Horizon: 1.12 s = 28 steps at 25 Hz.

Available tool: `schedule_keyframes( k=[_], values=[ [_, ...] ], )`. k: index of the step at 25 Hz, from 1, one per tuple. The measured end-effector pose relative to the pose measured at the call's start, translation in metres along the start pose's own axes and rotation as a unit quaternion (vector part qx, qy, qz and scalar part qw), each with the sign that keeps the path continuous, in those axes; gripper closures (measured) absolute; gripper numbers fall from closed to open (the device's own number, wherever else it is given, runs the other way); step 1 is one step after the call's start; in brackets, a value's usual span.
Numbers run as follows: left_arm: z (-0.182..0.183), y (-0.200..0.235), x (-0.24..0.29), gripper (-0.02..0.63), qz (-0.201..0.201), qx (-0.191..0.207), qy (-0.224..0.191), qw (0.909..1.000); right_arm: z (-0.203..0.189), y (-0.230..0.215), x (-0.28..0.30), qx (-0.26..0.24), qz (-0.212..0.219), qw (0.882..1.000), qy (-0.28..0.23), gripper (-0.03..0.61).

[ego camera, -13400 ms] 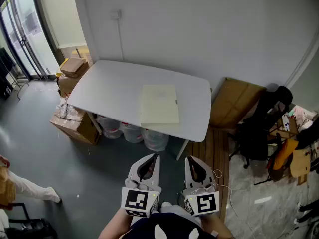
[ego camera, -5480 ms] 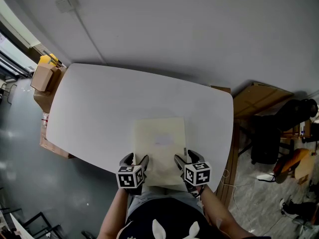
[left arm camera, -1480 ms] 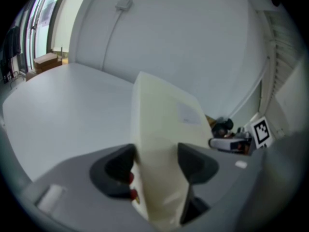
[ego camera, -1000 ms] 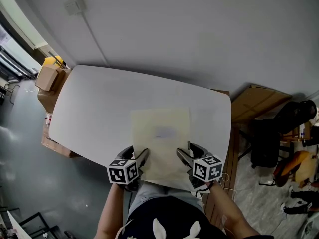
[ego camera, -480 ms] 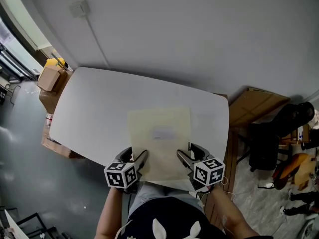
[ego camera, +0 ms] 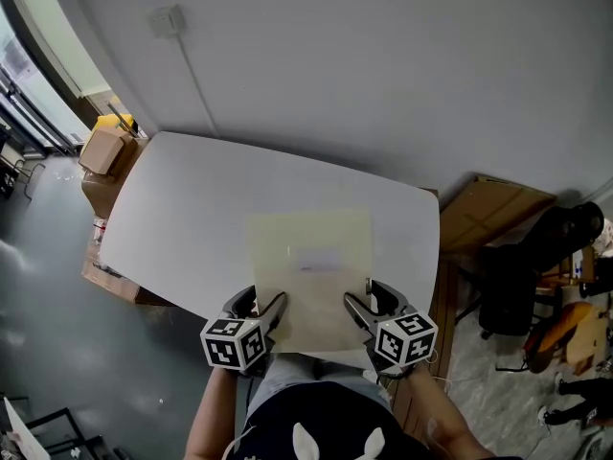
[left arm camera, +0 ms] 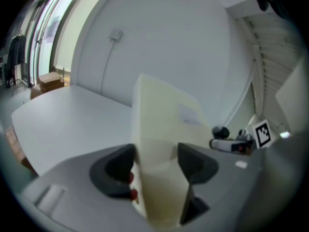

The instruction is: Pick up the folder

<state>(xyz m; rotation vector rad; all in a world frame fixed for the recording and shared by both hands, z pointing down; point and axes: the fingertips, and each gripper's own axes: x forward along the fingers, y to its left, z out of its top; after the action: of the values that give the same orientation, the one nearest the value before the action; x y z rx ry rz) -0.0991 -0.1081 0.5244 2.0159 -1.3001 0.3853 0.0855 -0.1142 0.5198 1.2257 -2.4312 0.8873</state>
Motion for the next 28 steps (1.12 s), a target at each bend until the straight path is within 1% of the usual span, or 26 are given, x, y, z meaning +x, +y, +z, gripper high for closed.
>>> schedule_keyframes(
  k=[13, 28],
  values=[
    [0.011, -0.021, -0.027, 0.324, -0.004, 0.015, -0.045, 0.9988, 0.014, 0.017, -0.031, -0.022, -0.003, 0.998, -0.051, 0.310],
    [0.019, -0.041, -0.056, 0.324, -0.012, 0.015, -0.088, 0.9959, 0.029, 0.036, -0.064, -0.053, -0.007, 0.994, -0.098, 0.310]
  ],
)
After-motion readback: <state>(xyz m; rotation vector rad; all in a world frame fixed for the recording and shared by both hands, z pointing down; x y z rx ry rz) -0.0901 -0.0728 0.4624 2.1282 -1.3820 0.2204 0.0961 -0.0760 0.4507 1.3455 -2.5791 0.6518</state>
